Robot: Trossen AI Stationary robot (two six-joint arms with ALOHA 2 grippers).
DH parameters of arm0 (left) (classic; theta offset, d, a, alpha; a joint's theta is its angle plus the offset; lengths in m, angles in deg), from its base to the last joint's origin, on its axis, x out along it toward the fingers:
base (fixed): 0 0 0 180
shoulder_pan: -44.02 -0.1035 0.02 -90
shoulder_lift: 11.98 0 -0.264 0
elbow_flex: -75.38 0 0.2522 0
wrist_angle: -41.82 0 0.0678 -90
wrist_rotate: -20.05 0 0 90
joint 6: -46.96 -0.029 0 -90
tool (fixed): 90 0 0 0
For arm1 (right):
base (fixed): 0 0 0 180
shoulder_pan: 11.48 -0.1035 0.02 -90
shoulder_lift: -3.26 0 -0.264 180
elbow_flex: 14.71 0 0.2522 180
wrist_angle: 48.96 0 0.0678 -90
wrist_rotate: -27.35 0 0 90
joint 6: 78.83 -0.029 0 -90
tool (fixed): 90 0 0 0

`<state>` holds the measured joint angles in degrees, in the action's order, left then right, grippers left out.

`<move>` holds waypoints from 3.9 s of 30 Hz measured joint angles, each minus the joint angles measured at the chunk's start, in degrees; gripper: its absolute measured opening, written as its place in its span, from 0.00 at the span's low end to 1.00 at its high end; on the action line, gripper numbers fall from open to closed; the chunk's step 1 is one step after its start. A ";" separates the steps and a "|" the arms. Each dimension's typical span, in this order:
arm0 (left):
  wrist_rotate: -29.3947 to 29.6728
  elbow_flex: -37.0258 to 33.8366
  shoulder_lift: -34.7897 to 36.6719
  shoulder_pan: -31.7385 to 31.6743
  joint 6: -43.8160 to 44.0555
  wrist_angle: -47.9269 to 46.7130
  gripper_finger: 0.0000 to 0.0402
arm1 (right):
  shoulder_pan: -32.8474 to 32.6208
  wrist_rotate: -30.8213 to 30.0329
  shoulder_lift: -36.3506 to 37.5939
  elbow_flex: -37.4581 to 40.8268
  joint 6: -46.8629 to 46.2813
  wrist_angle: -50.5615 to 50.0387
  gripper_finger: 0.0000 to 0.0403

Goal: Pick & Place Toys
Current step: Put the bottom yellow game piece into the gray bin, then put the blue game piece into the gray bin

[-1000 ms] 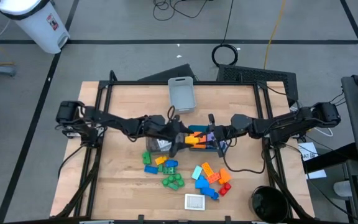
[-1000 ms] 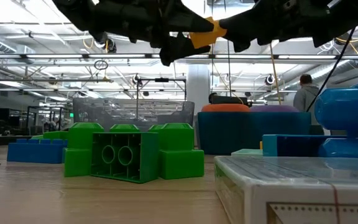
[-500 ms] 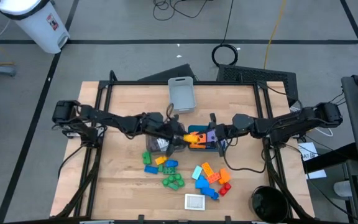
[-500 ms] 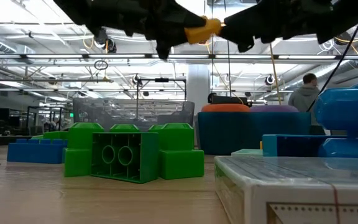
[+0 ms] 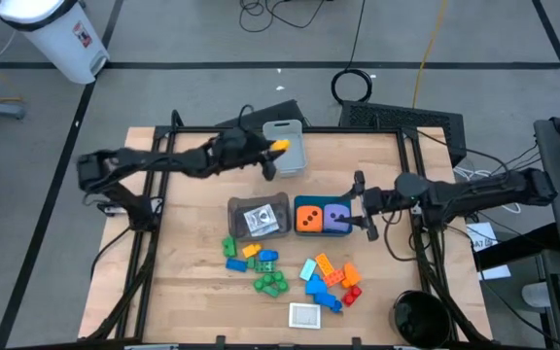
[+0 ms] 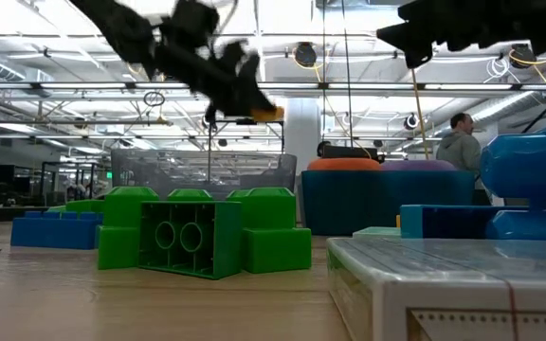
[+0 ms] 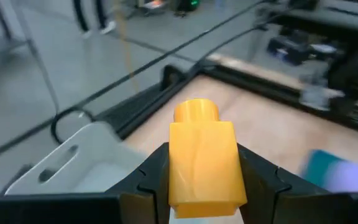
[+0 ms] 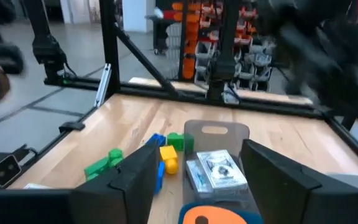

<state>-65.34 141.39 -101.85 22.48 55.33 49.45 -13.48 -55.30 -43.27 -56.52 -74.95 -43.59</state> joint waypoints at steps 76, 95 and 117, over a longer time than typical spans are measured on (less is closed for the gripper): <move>2.98 -16.09 22.21 18.53 9.14 -4.77 0.91 | -39.23 -25.35 -47.40 -31.67 -40.70 -29.72 0.61; 6.30 -16.09 22.23 21.15 9.76 -3.50 0.91 | -41.05 -22.58 -52.27 -31.63 -43.38 -29.61 0.60; 6.52 -16.09 22.23 21.83 9.36 -3.58 0.91 | -38.28 -26.44 -41.02 -31.56 -30.11 -27.44 0.30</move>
<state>-58.82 125.30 -79.62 44.31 64.69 45.87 -51.76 -81.74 -84.29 -88.08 -105.06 -71.03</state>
